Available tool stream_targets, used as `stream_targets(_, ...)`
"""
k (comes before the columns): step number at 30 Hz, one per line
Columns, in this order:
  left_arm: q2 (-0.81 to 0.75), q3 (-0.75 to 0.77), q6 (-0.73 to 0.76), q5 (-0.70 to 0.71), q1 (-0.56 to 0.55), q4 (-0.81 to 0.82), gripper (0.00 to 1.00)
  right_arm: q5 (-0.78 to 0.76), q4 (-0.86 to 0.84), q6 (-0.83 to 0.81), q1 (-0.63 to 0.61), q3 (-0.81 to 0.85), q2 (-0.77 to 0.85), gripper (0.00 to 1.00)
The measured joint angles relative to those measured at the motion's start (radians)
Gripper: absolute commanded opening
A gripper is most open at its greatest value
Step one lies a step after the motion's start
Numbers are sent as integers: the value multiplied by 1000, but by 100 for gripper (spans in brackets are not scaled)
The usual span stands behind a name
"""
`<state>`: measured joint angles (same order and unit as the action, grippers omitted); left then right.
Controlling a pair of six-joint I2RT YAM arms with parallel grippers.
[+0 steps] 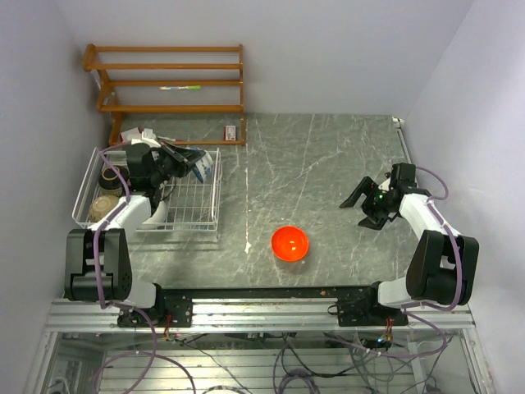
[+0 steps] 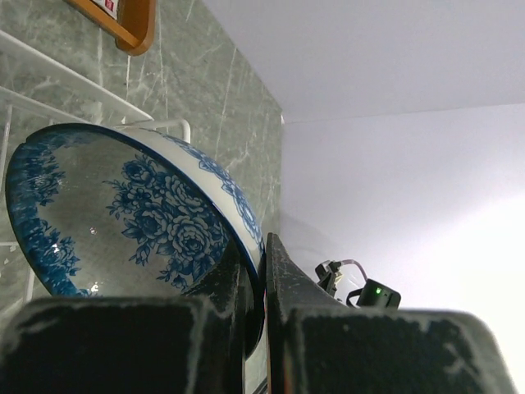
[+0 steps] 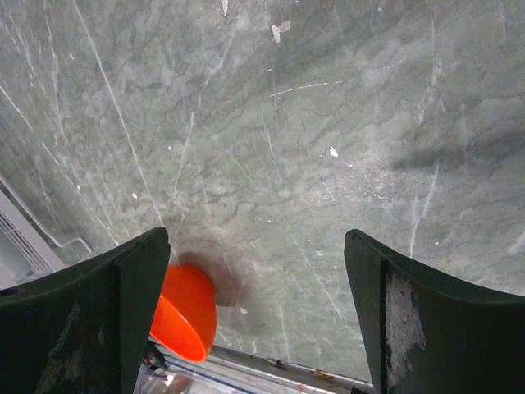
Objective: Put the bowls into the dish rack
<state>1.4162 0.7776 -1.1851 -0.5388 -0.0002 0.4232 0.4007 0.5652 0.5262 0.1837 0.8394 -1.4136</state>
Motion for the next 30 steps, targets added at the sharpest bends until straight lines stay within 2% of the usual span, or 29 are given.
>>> stream_targets(7, 89, -88, -78, -19, 3, 181, 7, 0, 0, -3, 0, 0, 0, 87)
stream_targets(16, 157, -93, -88, -50, 3, 264, 7, 0, 0, -3, 0, 0, 0, 87)
stream_targets(22, 206, -137, -92, -54, 6, 382, 11, 0, -5, -4, 0, -13, 0, 87)
stream_targets(30, 212, -193, -94, -59, 30, 483, 24, 0, -8, -8, 0, -16, 0, 87)
